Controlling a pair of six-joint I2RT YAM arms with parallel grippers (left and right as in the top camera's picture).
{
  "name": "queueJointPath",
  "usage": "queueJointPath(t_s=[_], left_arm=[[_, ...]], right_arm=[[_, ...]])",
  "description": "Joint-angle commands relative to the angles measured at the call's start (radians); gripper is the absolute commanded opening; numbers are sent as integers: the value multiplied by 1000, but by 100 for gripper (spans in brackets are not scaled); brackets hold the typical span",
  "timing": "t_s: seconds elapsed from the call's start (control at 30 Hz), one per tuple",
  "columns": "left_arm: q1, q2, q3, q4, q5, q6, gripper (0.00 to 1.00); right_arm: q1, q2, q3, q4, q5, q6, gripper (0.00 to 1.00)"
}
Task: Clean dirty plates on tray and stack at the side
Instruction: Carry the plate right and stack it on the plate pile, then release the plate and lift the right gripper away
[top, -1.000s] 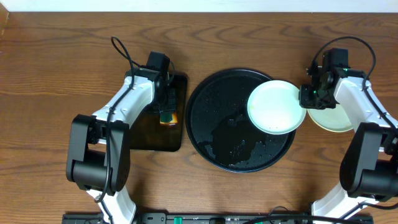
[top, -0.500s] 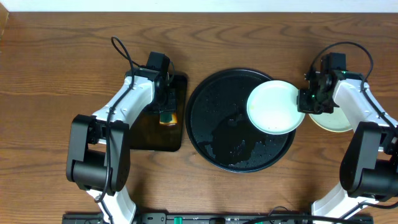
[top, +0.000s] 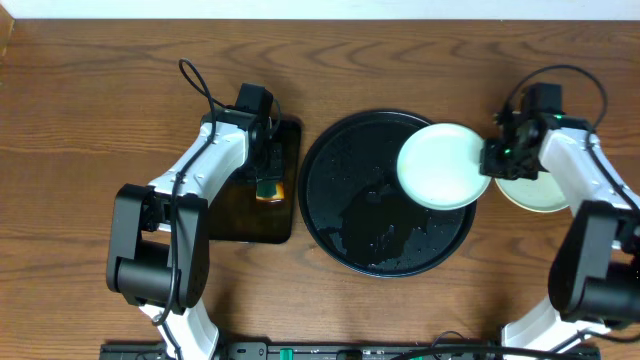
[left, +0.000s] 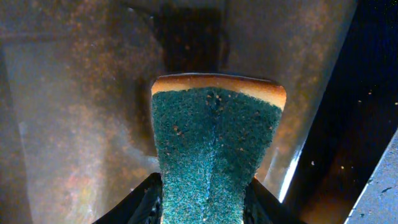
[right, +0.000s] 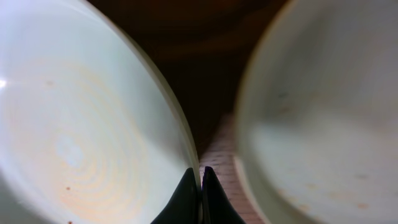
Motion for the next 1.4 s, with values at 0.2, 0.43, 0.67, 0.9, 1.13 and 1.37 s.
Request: queueJointPath(t_s=[0.2,0.43,0.67,0.9,1.13,1.37], left_arm=[[5,-16,-8,-7,-20,-3,40],[5,-16,-8,-7,-20,-3,40],[5,-16,-8,-7,-20,-3,40],[5,-16,-8,-7,-20,-3,40],[5,-16,-8,-4,-21,-2,57],[5,-49,16,0,-58,17,63]], right_arm=[[-178,-177,24,29,82,93,1],[-298,-169,24,7,129,94,1],[-363,-133,24,20,153,94,1],[-368,-130,24,70,73,93,36],[-330,-130,24,18,-181,55,41],[-181,-142,24,-19,-180,1,42]])
